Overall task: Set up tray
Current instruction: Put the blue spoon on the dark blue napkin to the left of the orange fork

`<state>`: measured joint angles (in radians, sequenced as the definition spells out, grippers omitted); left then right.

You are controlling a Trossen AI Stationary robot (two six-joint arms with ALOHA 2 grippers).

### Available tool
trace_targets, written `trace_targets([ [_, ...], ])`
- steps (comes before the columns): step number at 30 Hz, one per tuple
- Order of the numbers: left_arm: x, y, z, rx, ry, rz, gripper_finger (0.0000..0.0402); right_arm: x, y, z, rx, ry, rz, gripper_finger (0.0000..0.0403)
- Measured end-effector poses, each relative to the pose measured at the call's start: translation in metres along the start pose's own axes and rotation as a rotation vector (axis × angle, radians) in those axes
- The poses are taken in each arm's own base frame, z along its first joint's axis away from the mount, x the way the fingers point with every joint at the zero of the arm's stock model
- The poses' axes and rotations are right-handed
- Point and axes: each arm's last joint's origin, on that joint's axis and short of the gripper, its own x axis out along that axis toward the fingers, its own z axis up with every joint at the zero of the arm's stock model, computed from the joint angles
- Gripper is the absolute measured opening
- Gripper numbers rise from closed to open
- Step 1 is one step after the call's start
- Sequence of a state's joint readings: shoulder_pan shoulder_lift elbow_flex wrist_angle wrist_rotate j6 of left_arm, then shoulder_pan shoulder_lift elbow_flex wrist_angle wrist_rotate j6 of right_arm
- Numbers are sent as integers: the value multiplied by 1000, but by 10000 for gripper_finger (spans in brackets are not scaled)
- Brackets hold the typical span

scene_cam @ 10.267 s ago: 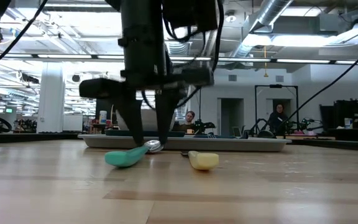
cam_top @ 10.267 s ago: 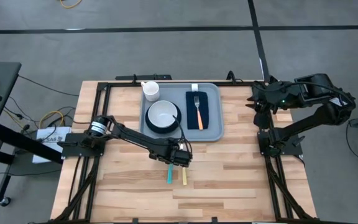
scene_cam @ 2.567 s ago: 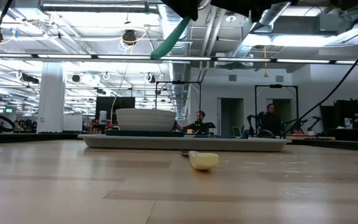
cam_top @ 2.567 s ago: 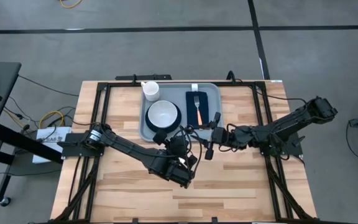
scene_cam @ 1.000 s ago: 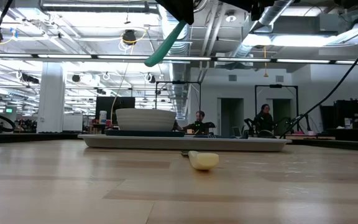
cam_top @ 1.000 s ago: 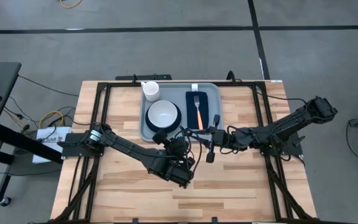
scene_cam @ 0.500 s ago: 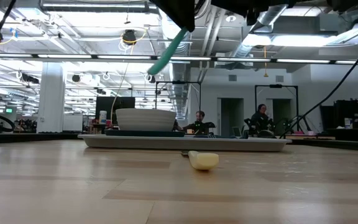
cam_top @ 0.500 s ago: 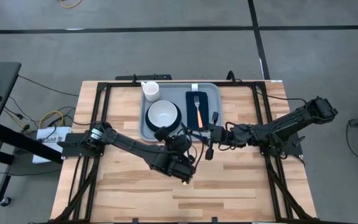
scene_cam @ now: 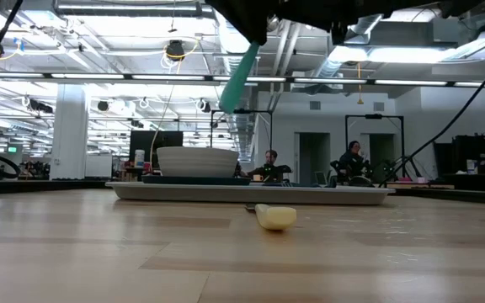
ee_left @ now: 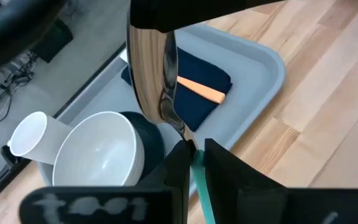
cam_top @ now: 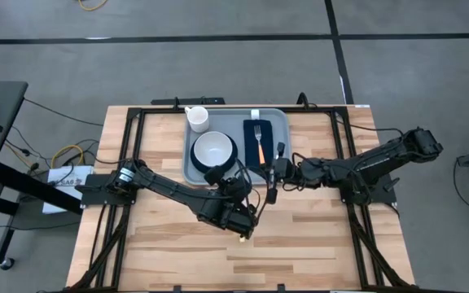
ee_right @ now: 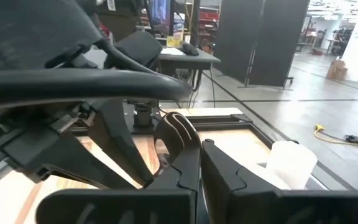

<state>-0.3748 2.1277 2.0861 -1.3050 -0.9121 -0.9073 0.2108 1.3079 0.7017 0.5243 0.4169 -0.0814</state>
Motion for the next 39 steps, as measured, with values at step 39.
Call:
trace_targets([
  [39, -6, -5, -8, -15, 56, -44, 22, -60, -19, 32, -146, 131, -130, 0],
])
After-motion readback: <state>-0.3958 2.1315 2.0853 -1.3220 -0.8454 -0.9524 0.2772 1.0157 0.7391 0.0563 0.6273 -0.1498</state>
